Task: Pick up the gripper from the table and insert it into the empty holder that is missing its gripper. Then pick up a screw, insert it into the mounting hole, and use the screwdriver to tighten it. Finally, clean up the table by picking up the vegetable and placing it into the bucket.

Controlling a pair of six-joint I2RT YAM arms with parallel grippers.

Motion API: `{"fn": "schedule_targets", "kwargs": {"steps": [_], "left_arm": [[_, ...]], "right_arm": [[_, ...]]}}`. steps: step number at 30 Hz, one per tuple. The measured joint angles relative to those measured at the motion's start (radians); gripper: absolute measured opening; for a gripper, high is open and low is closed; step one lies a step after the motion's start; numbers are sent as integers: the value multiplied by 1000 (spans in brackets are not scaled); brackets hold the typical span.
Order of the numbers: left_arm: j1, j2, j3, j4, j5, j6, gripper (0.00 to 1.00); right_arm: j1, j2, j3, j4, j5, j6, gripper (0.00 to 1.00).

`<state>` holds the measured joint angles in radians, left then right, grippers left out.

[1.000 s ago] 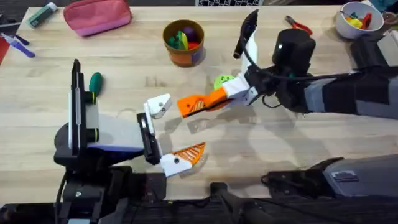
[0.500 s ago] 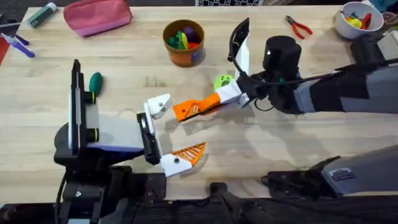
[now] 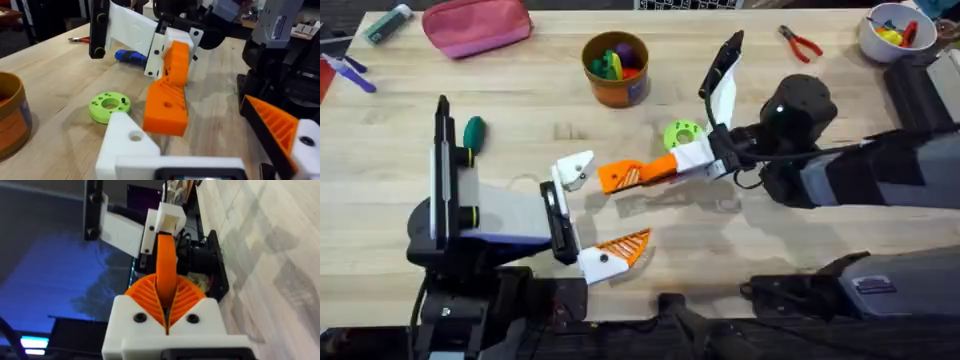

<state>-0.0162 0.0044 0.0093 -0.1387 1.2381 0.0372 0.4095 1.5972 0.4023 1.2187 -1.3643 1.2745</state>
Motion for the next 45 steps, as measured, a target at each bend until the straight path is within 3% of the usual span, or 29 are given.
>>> {"fn": "schedule_targets", "kwargs": {"steps": [9,45], "left_arm": [[0,0,0,0,0,0,987],[0,0,0,0,0,0,986]], "right_arm": [[23,-2,9,0,17,106,9],[29,50,71,-67,-6,78,9]]}}
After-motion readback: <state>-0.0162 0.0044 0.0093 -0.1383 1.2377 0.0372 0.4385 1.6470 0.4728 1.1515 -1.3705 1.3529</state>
